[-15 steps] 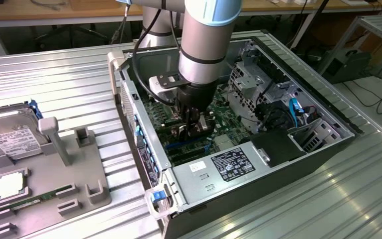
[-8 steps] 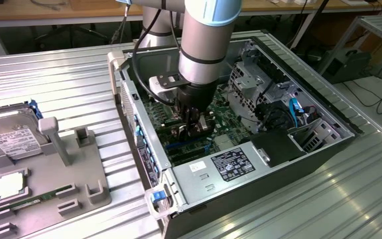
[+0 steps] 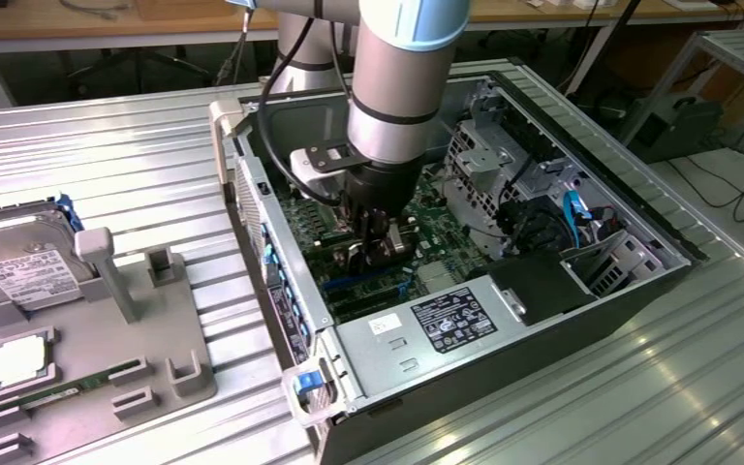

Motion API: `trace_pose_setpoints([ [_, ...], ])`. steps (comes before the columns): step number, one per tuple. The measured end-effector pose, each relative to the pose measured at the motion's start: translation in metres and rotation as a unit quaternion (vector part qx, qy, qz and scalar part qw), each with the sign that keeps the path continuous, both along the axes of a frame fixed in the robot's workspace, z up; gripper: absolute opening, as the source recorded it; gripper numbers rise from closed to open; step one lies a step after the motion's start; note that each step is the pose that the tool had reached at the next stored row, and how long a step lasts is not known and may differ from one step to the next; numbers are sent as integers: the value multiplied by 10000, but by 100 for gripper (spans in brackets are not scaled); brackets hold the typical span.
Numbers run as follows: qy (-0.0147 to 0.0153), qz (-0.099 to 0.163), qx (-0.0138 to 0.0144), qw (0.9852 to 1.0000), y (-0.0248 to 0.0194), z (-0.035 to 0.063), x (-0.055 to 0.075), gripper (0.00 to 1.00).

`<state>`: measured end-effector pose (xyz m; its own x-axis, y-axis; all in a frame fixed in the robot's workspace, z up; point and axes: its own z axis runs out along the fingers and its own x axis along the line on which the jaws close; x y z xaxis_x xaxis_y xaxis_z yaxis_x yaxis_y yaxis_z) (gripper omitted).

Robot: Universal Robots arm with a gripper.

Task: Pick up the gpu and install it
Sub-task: 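Insert the gpu into the slot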

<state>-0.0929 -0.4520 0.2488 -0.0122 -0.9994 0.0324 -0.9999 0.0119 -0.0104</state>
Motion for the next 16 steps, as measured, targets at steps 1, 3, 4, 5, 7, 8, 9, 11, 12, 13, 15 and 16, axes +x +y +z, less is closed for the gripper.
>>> trace_pose_setpoints([
  [1, 0, 11, 0, 10000, 0, 0, 0, 28],
  [3, 0, 18, -1, 10000, 4, 1, 0, 28],
  [4, 0, 29, -1, 10000, 9, 1, 0, 28],
  [5, 0, 52, -1, 10000, 16, 0, 0, 28],
  [7, 0, 110, 0, 9999, 30, -4, 0, 28],
  [8, 0, 134, -1, 9999, 36, -5, 0, 28],
  [9, 0, 151, 0, 9999, 38, -6, 0, 28],
  [11, 0, 152, 0, 9999, 38, -6, -1, 28],
  [12, 0, 151, 0, 9999, 38, -6, -7, 28],
  [13, 0, 151, -1, 9999, 35, -6, -16, 28],
  [15, -1, 151, 0, 9999, 36, -10, -27, 28],
  [16, 0, 152, -1, 9999, 35, -11, -28, 28],
])
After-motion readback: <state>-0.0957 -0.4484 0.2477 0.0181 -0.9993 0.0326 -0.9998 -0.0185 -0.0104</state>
